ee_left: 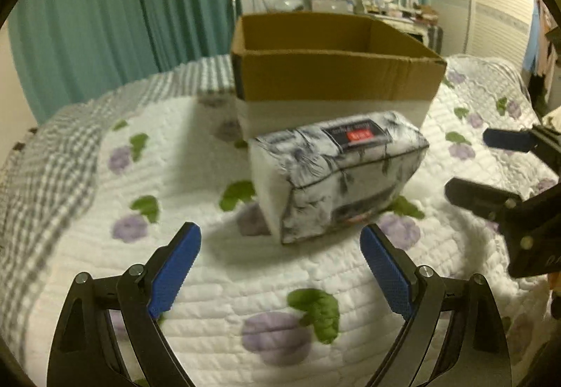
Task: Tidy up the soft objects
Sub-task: 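Grasp the floral tissue pack with the left tool while the right tool grasps the white tissue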
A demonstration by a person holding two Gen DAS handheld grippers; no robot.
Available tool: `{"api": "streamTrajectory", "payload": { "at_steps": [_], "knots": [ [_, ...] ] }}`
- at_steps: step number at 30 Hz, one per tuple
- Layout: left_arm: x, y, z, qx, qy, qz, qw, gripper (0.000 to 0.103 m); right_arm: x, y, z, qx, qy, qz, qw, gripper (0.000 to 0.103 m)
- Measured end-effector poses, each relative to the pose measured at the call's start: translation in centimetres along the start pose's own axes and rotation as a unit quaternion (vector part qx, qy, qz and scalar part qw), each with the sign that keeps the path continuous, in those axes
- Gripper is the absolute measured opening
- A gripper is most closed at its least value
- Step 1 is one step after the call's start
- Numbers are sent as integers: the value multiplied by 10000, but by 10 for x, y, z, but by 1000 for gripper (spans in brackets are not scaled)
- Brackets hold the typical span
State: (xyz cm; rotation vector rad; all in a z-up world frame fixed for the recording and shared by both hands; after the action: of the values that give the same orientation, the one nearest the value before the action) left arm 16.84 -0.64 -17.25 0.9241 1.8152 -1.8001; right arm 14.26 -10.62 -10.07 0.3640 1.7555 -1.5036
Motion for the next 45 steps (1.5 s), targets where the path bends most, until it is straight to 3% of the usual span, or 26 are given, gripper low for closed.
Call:
{"api": "streamTrajectory", "payload": {
  "at_steps": [3,13,18,23,26,37,42,45],
  "knots": [
    [-4,10,4,225,73,-127,9996,93,9,10,4,-58,64,-213,9997,99],
    [-23,35,19,323,712,-22,9969,92,20,21,25,-115,564,-383,9976,99],
    [-30,43,22,365,877,43,9955,74,19,20,26,16,547,-338,9979,99],
    [-29,40,14,364,759,106,9964,48,22,28,26,61,529,-447,9976,99],
    [-26,32,13,313,684,132,9971,41,24,30,27,78,533,-452,9975,99],
    [-10,-9,-37,-249,-28,-6,9997,38,20,39,22,-42,617,-478,9969,98],
    [-13,-7,-52,-430,-154,0,9990,38,8,65,9,-80,465,-617,9970,82],
    [-13,-7,-53,-482,-134,2,9987,38,3,82,4,-74,372,-711,9967,65]
  ]
}}
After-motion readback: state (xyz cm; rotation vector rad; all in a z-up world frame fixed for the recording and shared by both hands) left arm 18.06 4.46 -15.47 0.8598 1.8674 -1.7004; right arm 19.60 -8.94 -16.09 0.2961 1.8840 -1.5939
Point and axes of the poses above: each gripper's, at about its wrist camera, not at the fingertips, and y roughly the way its jaws point, z to its right, x to its underside, the point moved 10 cm from there along y, roughly the way its jaws point
